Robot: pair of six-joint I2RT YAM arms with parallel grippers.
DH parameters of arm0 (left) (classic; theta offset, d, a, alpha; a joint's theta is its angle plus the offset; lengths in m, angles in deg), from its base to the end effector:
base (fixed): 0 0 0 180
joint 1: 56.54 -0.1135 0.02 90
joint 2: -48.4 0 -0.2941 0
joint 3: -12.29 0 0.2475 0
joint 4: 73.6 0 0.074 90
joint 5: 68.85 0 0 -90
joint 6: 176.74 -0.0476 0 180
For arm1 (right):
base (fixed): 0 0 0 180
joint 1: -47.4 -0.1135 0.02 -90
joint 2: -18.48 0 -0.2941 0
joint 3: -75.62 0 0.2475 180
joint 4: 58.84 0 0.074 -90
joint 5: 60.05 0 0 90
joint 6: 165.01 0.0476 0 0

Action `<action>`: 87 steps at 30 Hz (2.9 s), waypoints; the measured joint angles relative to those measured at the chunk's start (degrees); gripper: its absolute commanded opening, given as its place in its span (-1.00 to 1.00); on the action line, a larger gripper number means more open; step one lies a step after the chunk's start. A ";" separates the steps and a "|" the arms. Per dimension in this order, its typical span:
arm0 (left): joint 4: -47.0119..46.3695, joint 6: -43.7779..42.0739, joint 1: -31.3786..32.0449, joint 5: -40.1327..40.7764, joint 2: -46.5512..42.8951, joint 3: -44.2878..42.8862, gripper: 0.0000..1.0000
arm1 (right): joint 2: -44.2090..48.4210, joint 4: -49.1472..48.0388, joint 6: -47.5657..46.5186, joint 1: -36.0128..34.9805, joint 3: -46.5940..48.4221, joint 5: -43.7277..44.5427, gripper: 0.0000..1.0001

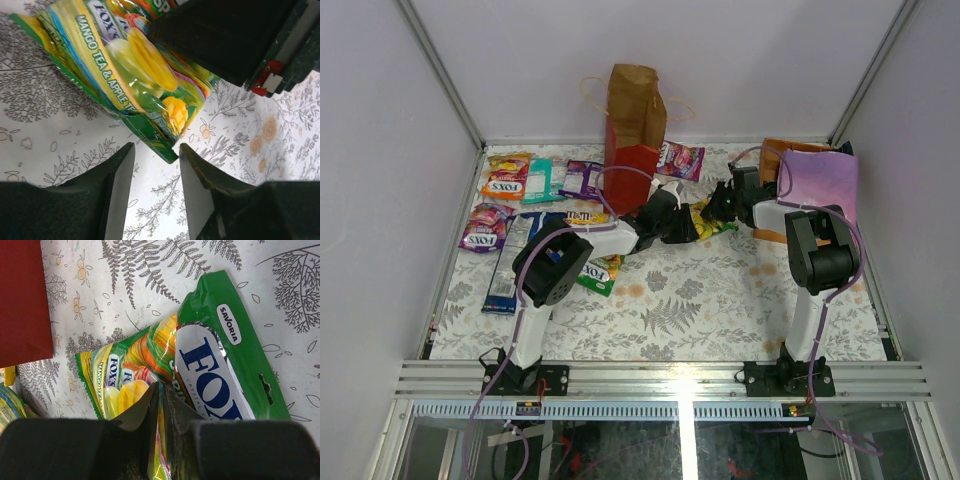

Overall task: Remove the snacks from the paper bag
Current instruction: Move the snack to the center of the board.

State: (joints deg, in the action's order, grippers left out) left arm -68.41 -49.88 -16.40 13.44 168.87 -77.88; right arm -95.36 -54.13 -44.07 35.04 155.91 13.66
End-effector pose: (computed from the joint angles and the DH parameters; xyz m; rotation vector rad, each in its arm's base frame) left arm 0.3640 -0.3153 0.1718 0.1476 2.3275 -0.8704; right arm 0.4261 0.1070 0.1716 0.2140 2.2979 0.7182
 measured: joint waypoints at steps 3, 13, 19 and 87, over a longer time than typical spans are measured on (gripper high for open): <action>0.24 0.39 0.00 1.99 0.02 0.00 -0.58 | 0.11 -0.37 0.15 0.02 -0.26 -0.31 -0.71; 2.03 1.27 0.02 6.29 0.92 -0.02 -1.00 | 0.44 -0.94 0.61 0.02 -1.05 -1.31 -0.71; 0.66 1.64 -0.46 8.26 -1.11 4.98 -1.00 | 1.22 -1.66 1.46 0.02 -2.36 -1.22 -0.69; 21.99 -6.58 -34.16 -11.96 -58.18 28.57 0.99 | -0.72 20.61 -3.69 -15.15 14.95 22.62 0.98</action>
State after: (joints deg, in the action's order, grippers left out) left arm -46.42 -56.46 -50.56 1.49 110.68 -49.31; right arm -96.08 -33.52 -47.77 19.90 170.86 36.28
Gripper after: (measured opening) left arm 0.991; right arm 0.993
